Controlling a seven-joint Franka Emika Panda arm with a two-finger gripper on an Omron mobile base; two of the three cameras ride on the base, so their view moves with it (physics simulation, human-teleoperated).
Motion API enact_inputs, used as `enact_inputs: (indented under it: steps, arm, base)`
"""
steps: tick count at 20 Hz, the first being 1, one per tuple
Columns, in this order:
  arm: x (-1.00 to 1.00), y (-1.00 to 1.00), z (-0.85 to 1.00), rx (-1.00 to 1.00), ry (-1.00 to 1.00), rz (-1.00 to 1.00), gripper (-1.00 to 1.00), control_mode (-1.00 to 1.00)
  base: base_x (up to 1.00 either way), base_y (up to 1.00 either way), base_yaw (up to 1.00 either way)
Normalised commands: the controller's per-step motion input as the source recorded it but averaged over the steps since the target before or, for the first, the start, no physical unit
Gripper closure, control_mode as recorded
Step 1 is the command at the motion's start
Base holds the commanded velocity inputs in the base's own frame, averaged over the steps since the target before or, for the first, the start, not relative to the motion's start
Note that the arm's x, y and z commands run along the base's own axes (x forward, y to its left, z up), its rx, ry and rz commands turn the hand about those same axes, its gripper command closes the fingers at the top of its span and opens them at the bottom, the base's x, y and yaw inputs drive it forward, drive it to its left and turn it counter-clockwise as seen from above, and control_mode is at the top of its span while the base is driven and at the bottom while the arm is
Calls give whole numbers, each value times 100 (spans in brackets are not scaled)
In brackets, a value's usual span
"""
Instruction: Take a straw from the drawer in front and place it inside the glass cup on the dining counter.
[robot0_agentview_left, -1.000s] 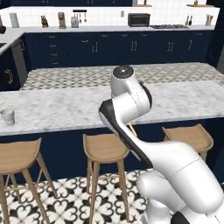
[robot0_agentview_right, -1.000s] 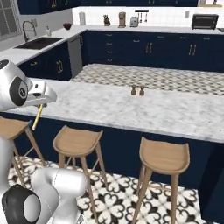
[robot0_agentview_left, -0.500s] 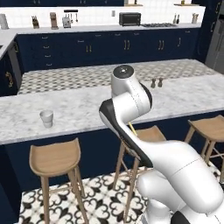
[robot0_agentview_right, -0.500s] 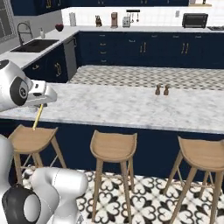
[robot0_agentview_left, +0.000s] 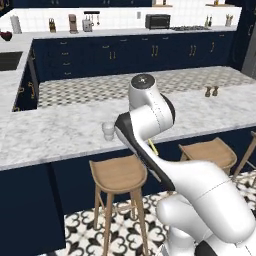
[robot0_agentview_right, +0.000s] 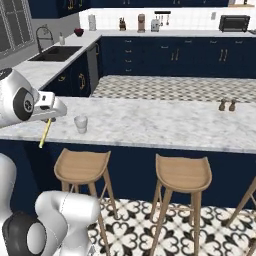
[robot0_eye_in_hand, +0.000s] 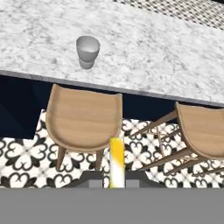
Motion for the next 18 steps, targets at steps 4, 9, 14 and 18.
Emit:
enact_inputs:
  steps: [4, 9, 14, 18]
  arm:
    - [0, 0, 0, 0, 0, 0, 100, 100]
    - [0, 0, 0, 0, 0, 0, 100, 100]
    - [0, 0, 0, 0, 0, 0, 100, 100]
    - [25, -8, 13, 31, -1, 10, 100, -100]
  base:
    - [80, 56, 0]
    - [95, 23, 0]
    - [96, 0, -1]
    - [0, 0, 0]
